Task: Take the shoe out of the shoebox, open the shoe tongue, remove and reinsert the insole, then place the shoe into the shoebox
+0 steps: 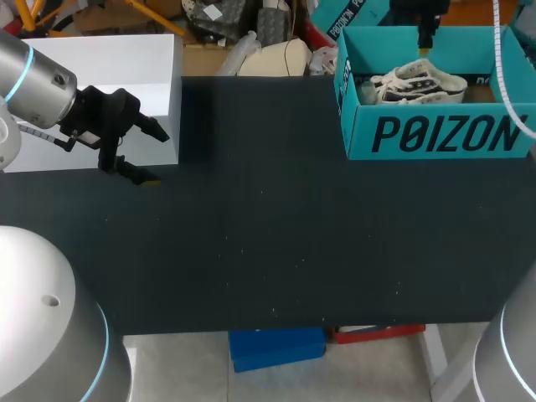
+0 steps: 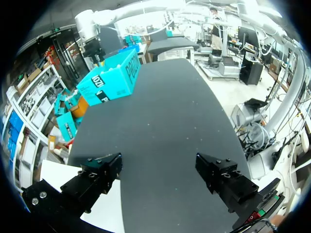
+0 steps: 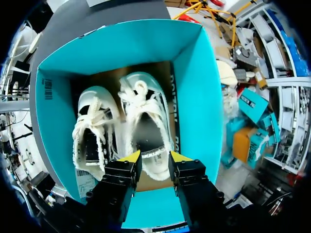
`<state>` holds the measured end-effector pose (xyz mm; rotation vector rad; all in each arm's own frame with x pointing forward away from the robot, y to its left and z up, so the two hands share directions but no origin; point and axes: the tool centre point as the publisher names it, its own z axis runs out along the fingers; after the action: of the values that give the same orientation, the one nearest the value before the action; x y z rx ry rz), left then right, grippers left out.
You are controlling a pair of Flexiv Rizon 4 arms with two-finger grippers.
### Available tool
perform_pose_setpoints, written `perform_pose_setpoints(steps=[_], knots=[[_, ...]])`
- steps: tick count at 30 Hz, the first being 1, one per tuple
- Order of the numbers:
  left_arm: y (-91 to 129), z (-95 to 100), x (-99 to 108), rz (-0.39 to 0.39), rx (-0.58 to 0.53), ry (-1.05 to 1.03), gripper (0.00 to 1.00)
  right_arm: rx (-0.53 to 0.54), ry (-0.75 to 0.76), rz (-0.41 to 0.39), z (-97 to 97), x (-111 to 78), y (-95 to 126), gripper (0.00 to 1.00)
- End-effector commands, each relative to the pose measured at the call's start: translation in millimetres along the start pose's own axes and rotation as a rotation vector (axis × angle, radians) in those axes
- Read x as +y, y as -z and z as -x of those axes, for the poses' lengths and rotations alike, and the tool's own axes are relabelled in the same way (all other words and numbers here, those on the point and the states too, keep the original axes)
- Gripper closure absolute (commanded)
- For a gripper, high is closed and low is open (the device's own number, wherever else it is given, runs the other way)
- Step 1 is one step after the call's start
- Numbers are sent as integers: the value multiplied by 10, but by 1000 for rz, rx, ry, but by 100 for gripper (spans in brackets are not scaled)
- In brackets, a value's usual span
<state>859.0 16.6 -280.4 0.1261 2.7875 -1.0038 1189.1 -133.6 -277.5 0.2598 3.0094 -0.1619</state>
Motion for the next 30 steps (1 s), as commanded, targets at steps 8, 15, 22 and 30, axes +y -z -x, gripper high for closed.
perform_pose_setpoints(steps=[8, 15, 22, 30], knots=[[-17, -8, 5, 1, -5, -1, 0, -118, -76, -33, -930, 191, 989, 62], [-17, -8, 5, 1, -5, -1, 0, -127, -172, -33, -1494, 449, 1339, 63], [-17, -8, 5, 1, -5, -1, 0, -157, -263, -44, -1944, 751, 1422, 66], [-17, -8, 5, 1, -5, -1, 0, -108, -347, -41, -2395, 1071, 1277, 66]])
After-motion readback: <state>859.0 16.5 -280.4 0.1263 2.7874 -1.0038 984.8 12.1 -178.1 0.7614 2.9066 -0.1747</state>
